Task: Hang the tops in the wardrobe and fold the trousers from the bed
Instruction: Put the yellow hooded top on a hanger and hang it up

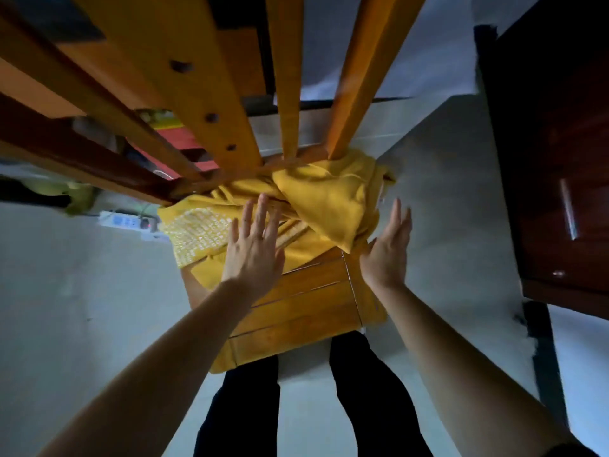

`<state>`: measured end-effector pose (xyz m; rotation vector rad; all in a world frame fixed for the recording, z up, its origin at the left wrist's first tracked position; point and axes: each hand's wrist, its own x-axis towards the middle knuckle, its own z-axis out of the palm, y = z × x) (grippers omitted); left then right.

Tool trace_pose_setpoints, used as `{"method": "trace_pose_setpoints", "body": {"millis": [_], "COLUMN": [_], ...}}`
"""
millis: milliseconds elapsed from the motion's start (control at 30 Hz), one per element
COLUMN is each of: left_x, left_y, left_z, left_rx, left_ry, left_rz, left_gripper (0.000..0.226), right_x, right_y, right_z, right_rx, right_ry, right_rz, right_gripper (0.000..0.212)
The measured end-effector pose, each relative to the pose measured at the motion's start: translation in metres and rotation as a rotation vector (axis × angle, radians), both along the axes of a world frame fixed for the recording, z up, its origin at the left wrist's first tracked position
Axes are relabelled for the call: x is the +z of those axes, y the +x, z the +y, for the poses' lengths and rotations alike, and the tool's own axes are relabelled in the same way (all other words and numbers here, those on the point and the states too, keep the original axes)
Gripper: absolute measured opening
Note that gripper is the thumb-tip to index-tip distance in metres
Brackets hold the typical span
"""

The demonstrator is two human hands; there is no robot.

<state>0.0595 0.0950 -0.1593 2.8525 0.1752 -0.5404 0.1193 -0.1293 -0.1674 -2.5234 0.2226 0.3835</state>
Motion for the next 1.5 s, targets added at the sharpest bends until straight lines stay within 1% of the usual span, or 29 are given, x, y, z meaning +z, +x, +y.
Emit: {"method": "trace_pose_setpoints", "body": {"millis": [67, 133, 200, 233, 333, 400, 467, 533, 567, 600, 633, 667, 700, 733, 767, 800, 867, 900, 933, 967, 1000, 1033, 1067, 1133, 1200, 1267, 1367, 1467, 1500], "left_x": [-0.02, -0.039, -0.049, -0.05, -0.047, -0.043, -0.033, -0.018, -0.011, -0.005, 0.0, 0.005, 0.009, 0.012, 0.014, 0.018, 0.033, 0.045, 0.06, 0.077, 0.097, 0.119, 0.144, 0.2, 0.259, 0.321, 0.414, 0.493, 0.515], "left_y": [0.012, 0.019, 0.019, 0.017, 0.007, 0.002, -0.005, -0.011, -0.014, -0.015, -0.016, -0.015, -0.014, -0.013, -0.013, -0.013, -0.012, -0.013, -0.015, -0.016, -0.019, -0.022, -0.025, -0.03, -0.035, -0.043, -0.071, -0.116, -0.134], "left_z": [0.0, 0.003, 0.007, 0.008, 0.007, 0.005, -0.002, -0.014, -0.02, -0.025, -0.03, -0.034, -0.038, -0.04, -0.041, -0.041, -0.034, -0.027, -0.02, -0.011, -0.002, 0.005, 0.013, 0.03, 0.051, 0.074, 0.104, 0.12, 0.122], "left_rx": [0.013, 0.023, 0.013, 0.007, -0.003, 0.023, 0.08, 0.189, 0.28, 0.398, 0.537, 0.683, 0.821, 0.93, 1.009, 1.072, 1.171, 1.188, 1.184, 1.151, 1.092, 1.026, 0.974, 0.914, 0.915, 0.947, 0.999, 1.059, 1.08], "left_ry": [0.032, 0.049, 0.054, 0.053, 0.032, 0.003, -0.063, -0.172, -0.248, -0.369, -0.543, -0.734, -0.897, -1.009, -1.068, -1.102, -1.12, -1.1, -1.079, -1.059, -1.035, -1.002, -0.977, -0.954, -0.928, -0.899, -0.758, -0.627, -0.592], "left_rz": [0.038, 0.08, 0.075, 0.062, 0.05, 0.057, 0.039, -0.032, -0.056, -0.049, -0.002, 0.072, 0.164, 0.235, 0.258, 0.247, 0.186, 0.155, 0.128, 0.097, 0.072, 0.053, 0.028, -0.064, -0.179, -0.301, -0.499, -0.686, -0.754], "left_gripper": [0.087, 0.088, 0.088, 0.087, 0.087, 0.086, 0.079, 0.067, 0.067, 0.07, 0.072, 0.069, 0.061, 0.049, 0.04, 0.035, 0.042, 0.05, 0.054, 0.047, 0.034, 0.023, 0.017, 0.016, 0.019, 0.012, 0.011, 0.013, 0.014], "right_x": [-0.013, -0.027, -0.036, -0.038, -0.036, -0.029, -0.021, -0.01, -0.006, -0.001, 0.005, 0.011, 0.017, 0.022, 0.028, 0.034, 0.047, 0.055, 0.064, 0.074, 0.086, 0.098, 0.111, 0.144, 0.182, 0.226, 0.294, 0.358, 0.377], "right_y": [0.014, 0.028, 0.039, 0.044, 0.057, 0.06, 0.058, 0.053, 0.05, 0.045, 0.041, 0.034, 0.026, 0.016, 0.006, -0.003, -0.019, -0.023, -0.026, -0.027, -0.026, -0.025, -0.024, -0.021, -0.016, -0.011, -0.008, -0.017, -0.023], "right_z": [-0.002, -0.002, -0.001, 0.0, -0.005, -0.009, -0.012, -0.011, -0.01, -0.009, -0.008, -0.005, -0.003, 0.0, 0.002, 0.004, 0.008, 0.011, 0.014, 0.018, 0.024, 0.03, 0.037, 0.055, 0.077, 0.102, 0.144, 0.181, 0.193], "right_rx": [0.035, 0.124, 0.226, 0.271, 0.366, 0.463, 0.539, 0.557, 0.568, 0.59, 0.62, 0.652, 0.683, 0.712, 0.735, 0.742, 0.695, 0.655, 0.616, 0.593, 0.594, 0.629, 0.693, 0.818, 0.839, 0.817, 0.931, 1.005, 1.049], "right_ry": [0.005, -0.008, -0.027, -0.033, -0.067, -0.123, -0.132, -0.126, -0.113, -0.094, -0.074, -0.052, -0.031, -0.013, 0.001, 0.01, 0.045, 0.064, 0.065, 0.057, 0.028, -0.012, -0.059, -0.133, -0.105, 0.013, 0.178, 0.371, 0.409], "right_rz": [-0.05, -0.095, -0.136, -0.146, -0.158, -0.14, -0.13, -0.122, -0.106, -0.078, -0.051, -0.034, -0.02, 0.0, 0.028, 0.062, 0.132, 0.173, 0.231, 0.303, 0.364, 0.392, 0.389, 0.309, 0.248, 0.291, 0.32, 0.228, 0.187], "right_gripper": [0.082, 0.081, 0.078, 0.073, 0.049, 0.045, 0.042, 0.034, 0.031, 0.029, 0.028, 0.027, 0.026, 0.025, 0.026, 0.03, 0.04, 0.05, 0.07, 0.09, 0.104, 0.108, 0.105, 0.083, 0.066, 0.055, 0.04, 0.027, 0.026]}}
